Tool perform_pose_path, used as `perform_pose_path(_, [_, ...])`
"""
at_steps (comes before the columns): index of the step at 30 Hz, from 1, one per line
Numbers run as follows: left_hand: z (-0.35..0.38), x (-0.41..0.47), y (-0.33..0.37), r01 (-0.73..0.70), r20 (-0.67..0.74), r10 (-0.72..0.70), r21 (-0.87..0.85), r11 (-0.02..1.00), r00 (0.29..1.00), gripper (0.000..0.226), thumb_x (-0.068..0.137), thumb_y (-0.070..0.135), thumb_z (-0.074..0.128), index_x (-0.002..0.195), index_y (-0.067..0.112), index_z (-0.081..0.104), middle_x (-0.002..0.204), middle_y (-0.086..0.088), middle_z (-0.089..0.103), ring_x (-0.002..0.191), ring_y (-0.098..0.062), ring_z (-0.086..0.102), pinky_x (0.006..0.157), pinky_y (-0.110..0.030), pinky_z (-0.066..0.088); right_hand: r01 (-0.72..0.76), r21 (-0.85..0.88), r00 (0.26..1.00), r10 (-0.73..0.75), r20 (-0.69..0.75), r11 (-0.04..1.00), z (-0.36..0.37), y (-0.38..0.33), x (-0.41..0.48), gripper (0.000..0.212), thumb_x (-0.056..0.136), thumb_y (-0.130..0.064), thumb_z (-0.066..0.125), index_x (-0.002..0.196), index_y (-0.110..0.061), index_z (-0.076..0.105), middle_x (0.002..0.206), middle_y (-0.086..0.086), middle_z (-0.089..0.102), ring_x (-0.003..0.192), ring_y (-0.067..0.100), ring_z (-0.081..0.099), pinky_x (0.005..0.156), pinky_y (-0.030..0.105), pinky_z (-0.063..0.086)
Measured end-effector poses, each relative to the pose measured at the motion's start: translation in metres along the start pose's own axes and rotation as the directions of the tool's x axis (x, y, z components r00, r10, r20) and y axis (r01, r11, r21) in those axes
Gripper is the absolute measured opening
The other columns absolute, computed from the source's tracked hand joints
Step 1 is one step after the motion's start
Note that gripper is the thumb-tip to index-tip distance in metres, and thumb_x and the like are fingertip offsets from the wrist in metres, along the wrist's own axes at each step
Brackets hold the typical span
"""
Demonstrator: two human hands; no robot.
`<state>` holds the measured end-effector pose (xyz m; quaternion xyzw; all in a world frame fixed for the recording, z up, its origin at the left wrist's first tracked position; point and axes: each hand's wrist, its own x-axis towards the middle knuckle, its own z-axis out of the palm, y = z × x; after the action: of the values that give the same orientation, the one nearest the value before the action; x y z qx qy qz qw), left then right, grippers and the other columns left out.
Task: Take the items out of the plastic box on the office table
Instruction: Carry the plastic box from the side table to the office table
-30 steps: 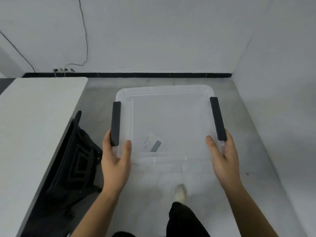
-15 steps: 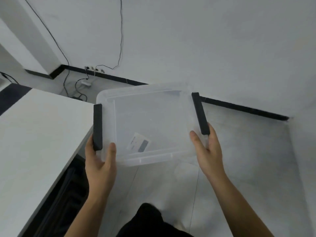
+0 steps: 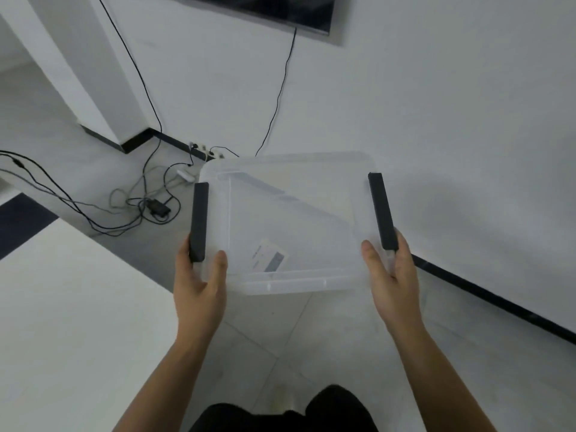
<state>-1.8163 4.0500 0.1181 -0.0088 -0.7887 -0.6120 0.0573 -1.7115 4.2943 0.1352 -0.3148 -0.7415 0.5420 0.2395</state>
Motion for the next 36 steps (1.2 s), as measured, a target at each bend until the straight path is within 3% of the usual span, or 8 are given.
perform_pose_path(7, [0.04,0.164,-0.02,0.036,-0.105,-0.031,0.038,0.999,0.994,0.059,0.091,0.037,0.059,0.146,0.026,0.042,0.134,0.011,0.056,0.118,0.01,0.051,0.094,-0.011,0.041,0.018,0.026,0.992,-0.022,0.127,0.999,0.12,-0.016,0.164,0.048,0.094,-0.039,0.06,0.139,-0.034,0.046,0.126,-0.029,0.054,0.116,-0.021,0.045,0.09,0.005,0.036])
perform_pose_path(14, [0.026,0.313,-0.044,0.238,-0.456,-0.182,0.069,0.969,0.871,0.06,0.091,0.041,0.062,0.146,0.03,0.041,0.138,0.008,0.055,0.125,-0.011,0.053,0.106,-0.037,0.044,0.1,0.052,0.861,-0.112,0.496,0.994,0.316,-0.053,0.319,0.047,0.095,-0.039,0.059,0.14,-0.033,0.046,0.132,-0.022,0.055,0.122,-0.009,0.048,0.1,0.015,0.036])
perform_pose_path(18, [-0.02,0.358,-0.045,0.332,-0.7,-0.201,0.054,0.942,0.686,0.056,0.093,0.036,0.062,0.144,0.029,0.042,0.138,0.009,0.054,0.124,-0.011,0.052,0.106,-0.039,0.044,0.181,0.108,0.644,-0.201,0.738,0.977,0.443,-0.102,0.359,0.053,0.096,-0.039,0.059,0.145,-0.03,0.043,0.132,-0.028,0.052,0.12,-0.02,0.044,0.1,0.004,0.034])
perform_pose_path(21, [-0.055,0.366,-0.053,0.417,-0.842,-0.231,-0.008,0.909,0.487,0.055,0.092,0.037,0.062,0.142,0.027,0.042,0.134,0.009,0.054,0.12,-0.012,0.053,0.107,-0.041,0.044,0.236,0.159,0.44,-0.252,0.862,0.958,0.529,-0.134,0.354,0.055,0.095,-0.044,0.058,0.145,-0.028,0.043,0.14,-0.018,0.052,0.127,-0.008,0.046,0.107,0.016,0.036])
perform_pose_path(24, [-0.086,0.368,-0.068,0.47,-0.914,-0.264,-0.095,0.877,0.308,0.055,0.095,0.038,0.061,0.144,0.022,0.041,0.133,0.005,0.053,0.119,-0.018,0.053,0.106,-0.043,0.045,0.26,0.194,0.256,-0.261,0.931,0.946,0.605,-0.151,0.33,0.058,0.093,-0.048,0.057,0.145,-0.027,0.043,0.142,-0.015,0.052,0.127,-0.005,0.047,0.106,0.015,0.036])
perform_pose_path(27, [-0.116,0.375,-0.091,0.481,-0.945,-0.285,-0.179,0.858,0.157,0.054,0.096,0.037,0.06,0.143,0.018,0.044,0.132,0.001,0.055,0.115,-0.019,0.054,0.102,-0.04,0.048,0.283,0.216,0.146,-0.265,0.953,0.934,0.672,-0.162,0.299,0.067,0.088,-0.055,0.057,0.145,-0.022,0.044,0.141,-0.006,0.055,0.131,0.007,0.049,0.11,0.031,0.039])
perform_pose_path(31, [-0.167,0.389,-0.127,0.457,-0.945,-0.326,-0.283,0.843,0.017,0.051,0.095,0.034,0.061,0.141,0.016,0.046,0.129,0.0,0.057,0.111,-0.019,0.054,0.1,-0.037,0.048,0.311,0.255,0.017,-0.274,0.962,0.915,0.752,-0.172,0.249,0.047,0.094,-0.041,0.058,0.136,-0.022,0.052,0.126,-0.009,0.063,0.116,-0.001,0.056,0.099,0.02,0.045])
perform_pose_path(36, [-0.228,0.404,-0.158,0.454,-0.914,-0.384,-0.399,0.797,-0.13,0.048,0.095,0.031,0.062,0.139,0.016,0.048,0.123,0.004,0.057,0.108,-0.018,0.054,0.095,-0.034,0.045,0.382,0.248,-0.128,-0.215,0.968,0.89,0.841,-0.19,0.192,0.056,0.094,-0.055,0.05,0.14,-0.023,0.05,0.131,-0.008,0.06,0.123,0.008,0.054,0.105,0.033,0.043])
